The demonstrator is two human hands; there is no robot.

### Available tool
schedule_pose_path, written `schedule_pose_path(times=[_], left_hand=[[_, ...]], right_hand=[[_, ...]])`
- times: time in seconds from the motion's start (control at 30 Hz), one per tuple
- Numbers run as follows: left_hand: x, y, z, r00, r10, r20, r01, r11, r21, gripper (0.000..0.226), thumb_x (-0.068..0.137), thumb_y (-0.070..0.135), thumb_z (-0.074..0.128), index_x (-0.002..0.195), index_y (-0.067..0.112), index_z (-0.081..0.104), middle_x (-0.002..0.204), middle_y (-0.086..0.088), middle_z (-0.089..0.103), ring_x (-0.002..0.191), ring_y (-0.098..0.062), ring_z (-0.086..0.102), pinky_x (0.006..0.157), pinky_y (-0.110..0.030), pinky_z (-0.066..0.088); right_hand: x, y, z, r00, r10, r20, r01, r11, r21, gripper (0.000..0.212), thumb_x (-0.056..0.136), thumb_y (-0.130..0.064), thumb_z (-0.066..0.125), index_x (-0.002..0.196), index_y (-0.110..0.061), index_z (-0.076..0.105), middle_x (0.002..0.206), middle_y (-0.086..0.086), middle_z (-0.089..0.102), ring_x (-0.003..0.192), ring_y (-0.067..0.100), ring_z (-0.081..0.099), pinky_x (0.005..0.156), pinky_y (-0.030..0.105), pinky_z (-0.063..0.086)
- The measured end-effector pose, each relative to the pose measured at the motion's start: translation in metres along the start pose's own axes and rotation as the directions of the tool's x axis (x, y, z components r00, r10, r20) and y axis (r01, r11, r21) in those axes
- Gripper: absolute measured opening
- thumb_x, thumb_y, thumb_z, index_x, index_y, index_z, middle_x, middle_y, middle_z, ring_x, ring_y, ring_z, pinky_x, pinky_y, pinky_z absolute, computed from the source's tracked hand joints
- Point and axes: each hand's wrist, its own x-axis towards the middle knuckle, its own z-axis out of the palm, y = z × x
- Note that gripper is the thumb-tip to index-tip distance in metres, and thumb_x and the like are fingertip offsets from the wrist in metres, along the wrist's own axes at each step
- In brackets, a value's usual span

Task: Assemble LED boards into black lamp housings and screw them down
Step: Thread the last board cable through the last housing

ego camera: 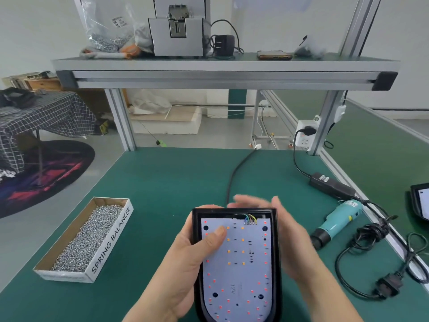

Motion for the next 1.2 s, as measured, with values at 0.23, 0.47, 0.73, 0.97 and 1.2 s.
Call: schedule_pose_path(times=[0.23,0.47,0.73,0.97,1.2], left_hand=[[-0.002,0.005,-0.001,0.995,-0.097,-0.038,0.096,0.995,-0.03,0.042,0.074,0.026,0.085,0.11,0.013,0.069,0.12,-0.022,0.07,0.102,-0.041,0.071,0.078,-0.048,0.059],[-0.004,0.005,0.002,0.993,-0.085,-0.087,0.078,0.994,-0.083,0.037,0.072,0.018,0.082,0.107,0.011,0.071,0.115,-0.023,0.072,0.094,-0.04,0.074,0.07,-0.047,0.06],[0.003,0.013,-0.004,0.978,0.058,-0.199,-0.046,0.997,0.063,0.029,0.075,0.019,0.079,0.102,0.015,0.07,0.109,-0.022,0.073,0.092,-0.041,0.074,0.071,-0.047,0.06],[0.004,0.012,0.0,0.987,0.108,-0.12,-0.085,0.98,0.178,0.019,0.078,0.016,0.078,0.091,0.015,0.065,0.09,-0.016,0.073,0.077,-0.029,0.071,0.066,-0.036,0.058],[0.006,0.016,-0.005,0.982,0.174,-0.074,-0.139,0.93,0.34,0.017,0.075,0.015,0.077,0.088,0.022,0.068,0.081,-0.003,0.07,0.071,-0.017,0.066,0.064,-0.025,0.055]], right_hand=[[-0.006,0.013,0.012,0.983,0.18,-0.039,-0.184,0.968,-0.172,0.054,0.087,-0.062,0.063,0.046,-0.026,0.063,0.051,-0.014,0.059,0.046,-0.004,0.05,0.049,0.009,0.044],[-0.012,0.009,0.016,1.0,0.004,-0.03,-0.013,0.945,-0.327,0.053,0.089,-0.065,0.038,0.076,-0.025,0.07,0.066,-0.008,0.065,0.06,-0.007,0.054,0.061,0.024,0.05],[-0.014,-0.003,0.015,0.982,-0.174,-0.073,0.124,0.887,-0.444,0.037,0.078,-0.052,0.065,0.101,-0.024,0.068,0.095,0.011,0.071,0.089,0.036,0.064,0.085,0.05,0.056],[-0.022,0.001,0.023,0.949,-0.232,-0.211,0.122,0.893,-0.433,0.033,0.09,-0.034,0.067,0.086,-0.003,0.058,0.076,0.018,0.059,0.068,0.022,0.048,0.067,0.049,0.046],[-0.029,0.008,0.027,0.886,-0.418,-0.2,0.234,0.776,-0.586,0.012,0.094,-0.032,0.066,0.086,-0.024,0.061,0.071,0.01,0.061,0.067,0.035,0.051,0.062,0.047,0.046]])
